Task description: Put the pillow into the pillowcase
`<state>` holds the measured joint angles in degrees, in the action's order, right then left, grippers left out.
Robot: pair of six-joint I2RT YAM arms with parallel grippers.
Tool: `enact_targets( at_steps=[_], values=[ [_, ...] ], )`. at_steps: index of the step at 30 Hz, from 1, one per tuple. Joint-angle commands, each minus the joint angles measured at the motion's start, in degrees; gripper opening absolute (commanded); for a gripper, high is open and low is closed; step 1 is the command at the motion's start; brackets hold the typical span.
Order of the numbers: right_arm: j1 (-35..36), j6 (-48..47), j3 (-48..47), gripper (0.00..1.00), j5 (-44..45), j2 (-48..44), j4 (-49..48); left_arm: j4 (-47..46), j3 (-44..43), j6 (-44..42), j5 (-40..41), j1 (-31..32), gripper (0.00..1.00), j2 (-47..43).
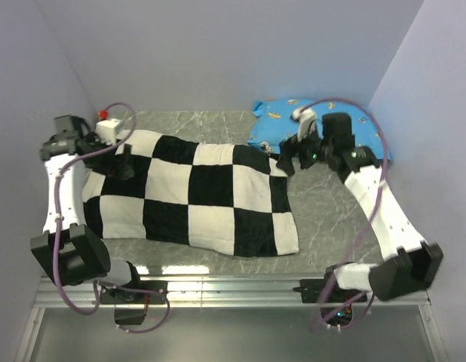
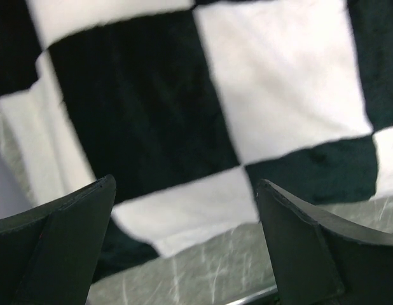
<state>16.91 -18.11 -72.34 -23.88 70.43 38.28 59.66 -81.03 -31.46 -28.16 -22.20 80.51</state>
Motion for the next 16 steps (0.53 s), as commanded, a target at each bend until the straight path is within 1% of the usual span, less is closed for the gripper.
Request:
enact_targets(
  at_steps=[1,2,3,5,6,8,9,11,12,16],
  values=[
    [-9.0,14.4,-5.9,1.0,-6.4,7.2,-1.8,-10.8,0.9,11.5,8.9,9.5,0.99,-1.6],
    [-10.3,15.5,-5.9,1.0,-6.5,8.2,-2.4,-12.2,0.4,14.9,9.6,11.3,0.99,-0.8],
    [-11.6,16.2,-5.5,1.0,-6.4,9.3,-3.1,-14.3,0.0,16.4,9.5,14.3,0.99,0.9],
    [-13.2,16.3,-4.3,1.0,-3.9,10.3,-3.8,-16.1,-1.7,19.7,8.8,17.3,0.99,2.9],
    [-13.8,16.3,-3.3,1.0,-3.8,10.3,-4.5,-18.1,-1.9,20.7,8.6,20.1,0.99,3.9],
    [-15.1,17.5,1.2,1.0,-4.0,9.7,-7.2,-20.4,-1.2,24.1,9.2,21.8,0.99,6.1],
    [-15.2,17.8,2.8,1.0,-4.3,8.5,-7.9,-22.7,-0.6,24.8,8.9,24.5,0.99,6.7],
    [-15.2,19.6,7.4,1.0,-5.6,6.7,-10.0,-24.5,1.7,25.9,9.9,26.1,1.0,6.9],
    [-15.1,20.1,9.8,1.0,-5.8,5.0,-11.2,-25.2,2.4,26.3,12.8,27.7,0.99,7.0],
    [-15.1,20.4,12.0,1.0,-5.7,2.3,-11.7,-26.7,4.8,25.7,14.4,28.9,0.99,5.9]
  ],
)
